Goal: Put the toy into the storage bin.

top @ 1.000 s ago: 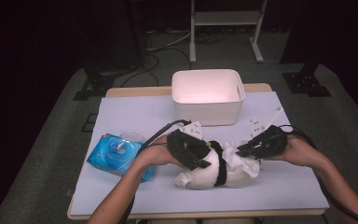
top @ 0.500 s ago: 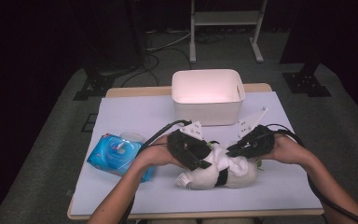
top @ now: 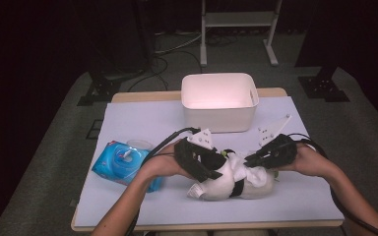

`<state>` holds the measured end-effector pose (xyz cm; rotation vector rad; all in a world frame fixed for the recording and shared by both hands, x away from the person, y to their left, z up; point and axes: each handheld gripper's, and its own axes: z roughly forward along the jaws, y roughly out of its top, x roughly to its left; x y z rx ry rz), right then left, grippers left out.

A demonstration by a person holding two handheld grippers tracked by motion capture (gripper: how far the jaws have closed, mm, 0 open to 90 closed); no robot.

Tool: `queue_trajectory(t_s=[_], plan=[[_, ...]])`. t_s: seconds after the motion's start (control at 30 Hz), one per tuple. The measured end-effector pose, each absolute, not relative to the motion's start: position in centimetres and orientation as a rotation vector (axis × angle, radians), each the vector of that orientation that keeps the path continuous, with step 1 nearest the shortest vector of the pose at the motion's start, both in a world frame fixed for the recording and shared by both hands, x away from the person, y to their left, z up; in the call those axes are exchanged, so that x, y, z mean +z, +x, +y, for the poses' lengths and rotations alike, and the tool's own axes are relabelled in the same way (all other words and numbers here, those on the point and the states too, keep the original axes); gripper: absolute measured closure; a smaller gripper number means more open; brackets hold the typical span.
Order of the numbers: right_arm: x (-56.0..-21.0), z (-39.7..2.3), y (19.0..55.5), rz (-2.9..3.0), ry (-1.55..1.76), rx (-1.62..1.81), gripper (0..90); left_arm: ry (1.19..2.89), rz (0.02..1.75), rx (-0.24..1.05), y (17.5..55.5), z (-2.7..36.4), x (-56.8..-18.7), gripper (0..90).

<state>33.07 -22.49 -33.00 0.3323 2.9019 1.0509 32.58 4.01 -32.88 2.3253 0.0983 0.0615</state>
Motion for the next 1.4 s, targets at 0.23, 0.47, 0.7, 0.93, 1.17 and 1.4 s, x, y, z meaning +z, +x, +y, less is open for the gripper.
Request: queue_trajectory(t_s=[0.23,0.47,0.7,0.93,1.17,1.4], plan=[[-33.1,-23.1,32.8,2.899,0.329,1.048,81.6,2.321,0.091,0.079,32.5,4.0,-32.7,20.3],[-33.0,-23.4,32.6,2.897,0.343,1.026,81.6,2.307,0.107,0.085,32.7,4.2,-32.4,20.3],[-33.0,-23.4,32.6,2.892,0.349,1.024,81.6,2.316,0.128,0.108,33.0,4.5,-32.3,20.1],[-33.0,-23.4,32.6,2.894,0.350,1.024,81.6,2.325,0.188,0.106,33.3,5.4,-32.8,17.8],[-33.0,-22.8,32.7,2.879,0.325,1.096,81.5,2.285,0.191,0.042,33.9,5.4,-34.0,22.9],[-32.2,-20.3,33.2,2.896,0.242,1.082,81.6,2.279,0.174,0.028,34.0,4.9,-34.3,23.5]])
